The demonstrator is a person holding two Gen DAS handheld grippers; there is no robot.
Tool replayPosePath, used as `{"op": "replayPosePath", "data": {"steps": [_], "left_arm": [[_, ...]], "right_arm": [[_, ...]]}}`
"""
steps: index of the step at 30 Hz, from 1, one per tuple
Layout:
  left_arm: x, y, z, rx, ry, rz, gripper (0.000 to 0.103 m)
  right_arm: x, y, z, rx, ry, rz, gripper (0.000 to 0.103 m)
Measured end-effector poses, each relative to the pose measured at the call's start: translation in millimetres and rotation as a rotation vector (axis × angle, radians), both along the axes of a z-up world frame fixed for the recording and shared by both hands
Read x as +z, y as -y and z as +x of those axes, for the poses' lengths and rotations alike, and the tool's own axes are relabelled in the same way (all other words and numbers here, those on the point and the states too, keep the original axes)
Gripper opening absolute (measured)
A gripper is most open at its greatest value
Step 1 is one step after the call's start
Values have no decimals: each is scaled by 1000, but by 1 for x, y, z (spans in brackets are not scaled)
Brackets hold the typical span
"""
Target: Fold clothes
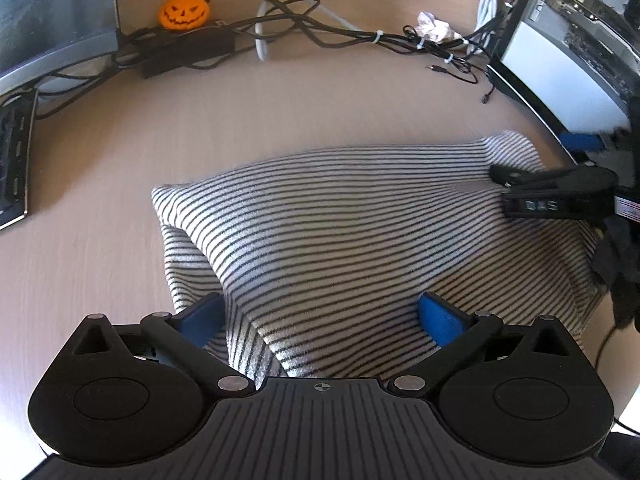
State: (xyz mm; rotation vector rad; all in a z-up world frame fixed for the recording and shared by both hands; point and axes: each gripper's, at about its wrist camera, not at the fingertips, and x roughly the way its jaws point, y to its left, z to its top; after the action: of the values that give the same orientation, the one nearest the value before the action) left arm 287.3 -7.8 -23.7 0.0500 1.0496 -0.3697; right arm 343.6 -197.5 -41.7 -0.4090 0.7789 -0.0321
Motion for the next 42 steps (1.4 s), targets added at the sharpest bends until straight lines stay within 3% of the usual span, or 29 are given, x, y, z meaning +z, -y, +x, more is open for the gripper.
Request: {"op": "replayPosePath", "data": {"steps": [3,7,9,13,15,18,22,28,31,35,38,42], "left_arm": [[18,-12,2,-29,-18,-110,103],[50,-32,-1,-38,92,-255,103],[52,-36,5,-20,107,-302,103],[45,-33,15,40,103,-357,103],[37,-24,20,8,80,-342,103],[18,-7,26,-61,25,-266,103],[8,-3,18,-126,69,-215,103],[7,-19,12,-66,53,-207,103],[9,-31,4,-12,28,-250,103],[11,-34,-13,57,-2,-330,103],[17,-27,-22,9,-20,-331,103],[39,-47,-27,26,41,-347,103]], "right_arm": [[3,2,-1,11,8,0,103],[26,17,-30,13,59,87,103],[38,22,-56,41,101,128,103],[37,22,-94,43,161,78,103],[18,20,-96,31,74,35,103],[7,17,-101,-1,96,34,103],[6,7,-98,-6,103,-8,103],[0,-16,-65,48,153,-94,103],[0,-33,-32,95,161,-130,103],[10,-49,11,152,110,-115,103],[23,-54,28,162,87,-88,103],[65,-38,-20,149,196,65,103]]}}
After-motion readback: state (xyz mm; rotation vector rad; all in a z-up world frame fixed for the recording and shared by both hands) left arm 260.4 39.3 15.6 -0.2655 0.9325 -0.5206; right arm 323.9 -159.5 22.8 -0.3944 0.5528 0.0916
